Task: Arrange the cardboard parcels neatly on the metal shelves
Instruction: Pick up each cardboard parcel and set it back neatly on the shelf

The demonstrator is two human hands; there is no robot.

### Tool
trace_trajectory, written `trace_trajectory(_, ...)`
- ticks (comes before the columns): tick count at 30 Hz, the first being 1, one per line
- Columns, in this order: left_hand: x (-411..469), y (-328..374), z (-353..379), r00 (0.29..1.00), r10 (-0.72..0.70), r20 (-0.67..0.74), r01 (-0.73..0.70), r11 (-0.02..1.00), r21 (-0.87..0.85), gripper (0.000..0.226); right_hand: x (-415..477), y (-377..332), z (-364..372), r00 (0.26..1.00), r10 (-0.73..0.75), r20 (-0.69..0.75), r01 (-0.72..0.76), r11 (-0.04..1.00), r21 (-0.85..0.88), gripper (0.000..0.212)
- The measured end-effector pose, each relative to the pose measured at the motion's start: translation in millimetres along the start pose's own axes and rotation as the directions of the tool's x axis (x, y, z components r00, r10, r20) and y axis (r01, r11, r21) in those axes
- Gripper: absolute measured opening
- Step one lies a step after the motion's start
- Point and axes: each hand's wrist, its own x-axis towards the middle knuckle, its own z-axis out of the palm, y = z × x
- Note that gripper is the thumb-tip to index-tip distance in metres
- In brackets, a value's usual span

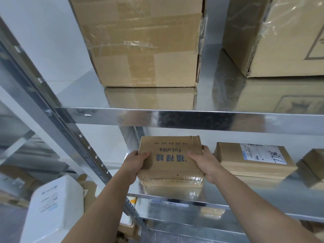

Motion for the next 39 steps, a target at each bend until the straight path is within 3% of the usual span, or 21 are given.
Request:
trace_trajectory(10,5,7,4,0.999,-0.032,-0.030,0.035,0.994,0.101,0.026,18,7,3,0.998,-0.028,-0.052,0.021,0.992,-0.125,0.036)
trace_trajectory(17,1,9,6,0.999,-0.030,-0.043,0.035,0.993,0.116,0.024,28,14,1,0.997,-0.031,-0.064,0.025,0.995,-0.094,0.034)
trace_trajectory(23,-8,4,-6,0.999,-0.047,-0.015,0.046,0.995,-0.091,0.038,11,7,-8,1.000,-0.002,0.011,0.002,1.000,0.018,0.032)
trace_trajectory(28,-10,3,-28,0.984,-0.128,-0.123,0.099,0.969,-0.225,0.045,8,12,-22,0.998,0.031,0.060,-0.043,0.978,0.206,0.026)
trace_trajectory(33,-25,10,-30,0.975,-0.168,0.147,0.210,0.913,-0.349,0.046,3,21,-19,0.987,0.032,0.159,-0.084,0.940,0.331,0.034)
trace_trajectory(36,-29,11,-35,0.974,-0.128,0.185,0.194,0.891,-0.410,0.031,2,27,-16,0.988,0.021,0.156,-0.073,0.938,0.340,0.041)
trace_trajectory(39,-33,16,-38,0.980,-0.113,0.167,0.176,0.881,-0.439,0.019,3,30,-15,0.993,-0.001,0.115,-0.026,0.972,0.233,0.063)
